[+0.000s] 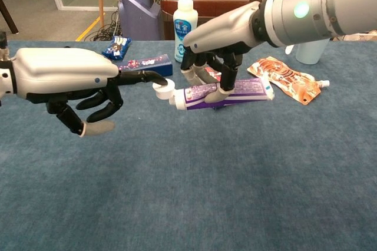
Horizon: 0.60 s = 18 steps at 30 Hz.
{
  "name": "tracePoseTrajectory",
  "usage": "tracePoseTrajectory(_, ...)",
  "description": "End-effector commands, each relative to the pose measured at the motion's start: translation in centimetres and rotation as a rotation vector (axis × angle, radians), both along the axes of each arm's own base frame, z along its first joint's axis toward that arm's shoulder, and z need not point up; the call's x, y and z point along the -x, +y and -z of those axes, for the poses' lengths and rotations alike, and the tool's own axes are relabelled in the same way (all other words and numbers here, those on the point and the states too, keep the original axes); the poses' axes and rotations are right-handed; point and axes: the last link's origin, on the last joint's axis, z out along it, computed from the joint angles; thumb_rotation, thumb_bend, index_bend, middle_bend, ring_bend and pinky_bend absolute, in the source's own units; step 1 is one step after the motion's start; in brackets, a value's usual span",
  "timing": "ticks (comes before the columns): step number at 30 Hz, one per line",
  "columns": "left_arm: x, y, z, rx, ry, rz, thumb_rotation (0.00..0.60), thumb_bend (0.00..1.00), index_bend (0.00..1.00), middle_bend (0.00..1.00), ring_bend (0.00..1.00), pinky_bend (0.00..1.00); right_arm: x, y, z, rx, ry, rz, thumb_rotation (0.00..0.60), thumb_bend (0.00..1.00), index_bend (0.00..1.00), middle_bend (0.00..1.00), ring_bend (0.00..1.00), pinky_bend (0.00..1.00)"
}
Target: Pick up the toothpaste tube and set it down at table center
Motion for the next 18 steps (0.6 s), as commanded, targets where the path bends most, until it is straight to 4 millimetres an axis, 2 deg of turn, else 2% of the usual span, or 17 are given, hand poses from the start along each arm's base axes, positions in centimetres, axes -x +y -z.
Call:
tracePoseTrajectory(1, 0.1, 0.0, 0.0, -0.001, -0.010, -0.009, 0.600, 0.41, 0.00, 0.73, 0.74, 0.79, -0.1, 0.0, -0.3, 0.008, -0.022, 0.003, 0.600, 0.85, 0.85, 0.74, 0.69, 0.32)
tracePoseTrajectory(18, 0.4, 0.2, -0.1, -0.006, -0.016, -0.037, 0.600, 0.41, 0.00, 0.71, 0.71, 0.79, 0.2, -0.4, -1.4, 0.024, -0.086, 0.016, 0.600, 0.85, 0.87, 0.75, 0.73, 0.32)
